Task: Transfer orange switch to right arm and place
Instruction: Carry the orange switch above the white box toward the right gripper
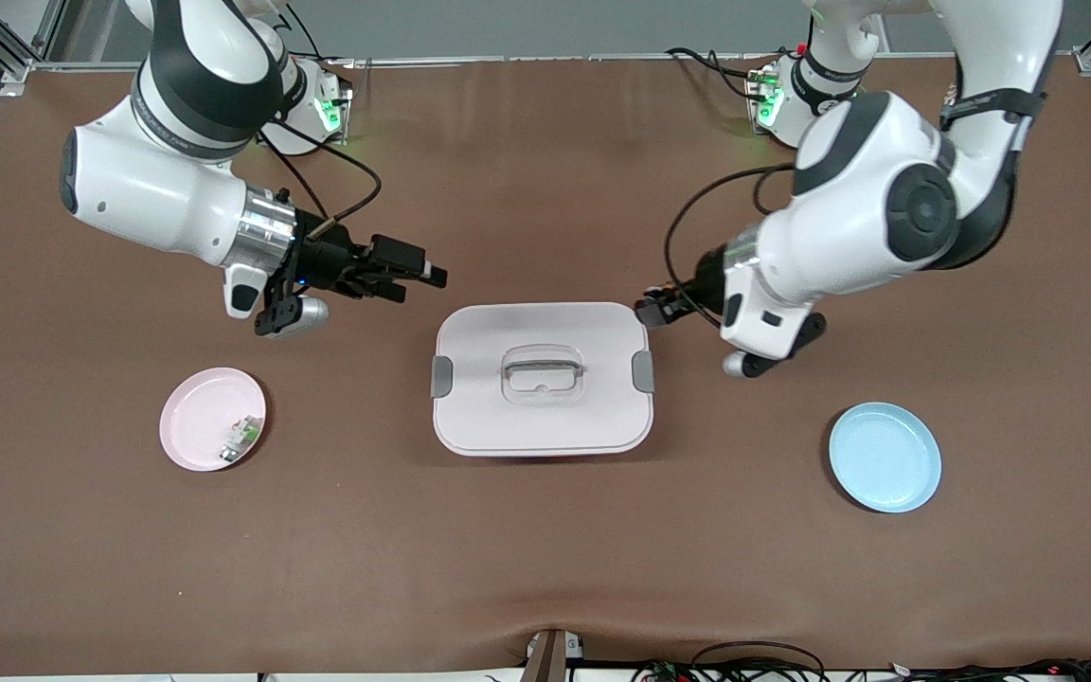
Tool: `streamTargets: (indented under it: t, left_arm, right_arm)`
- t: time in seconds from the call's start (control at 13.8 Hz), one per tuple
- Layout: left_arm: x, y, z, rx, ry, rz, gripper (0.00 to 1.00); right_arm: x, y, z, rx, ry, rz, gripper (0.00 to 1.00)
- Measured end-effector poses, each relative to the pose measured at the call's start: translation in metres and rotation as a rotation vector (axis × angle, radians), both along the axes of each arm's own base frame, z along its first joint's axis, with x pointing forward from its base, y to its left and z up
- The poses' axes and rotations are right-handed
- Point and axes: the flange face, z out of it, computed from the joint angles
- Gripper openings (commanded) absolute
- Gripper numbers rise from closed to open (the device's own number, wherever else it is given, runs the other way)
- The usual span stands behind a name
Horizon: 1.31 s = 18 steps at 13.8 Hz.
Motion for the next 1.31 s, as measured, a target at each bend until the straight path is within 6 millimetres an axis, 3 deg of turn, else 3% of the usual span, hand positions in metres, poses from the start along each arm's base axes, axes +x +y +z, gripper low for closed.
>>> streamTargets:
  t: [0.36,0.8,1.31]
  left_arm:
    - [-0.018,-0.046,0.001,0.032,0.096,0.249,0.13]
    - [-0.025,-0.087,0.008,0.038,0.210,0.504,0.13]
    - [-0.030,-0.105,-0.005,0.069,0.291,0.615,0.13]
  right_arm:
    - [-0.012,0.033,0.003,0.065,-0.047,-0.024,1.00]
    - [-0.042,0.075,-0.025,0.066,0.008,-0.150,1.00]
    - [-0.050,0.083,-0.017,0.081,0.087,-0.237,1.00]
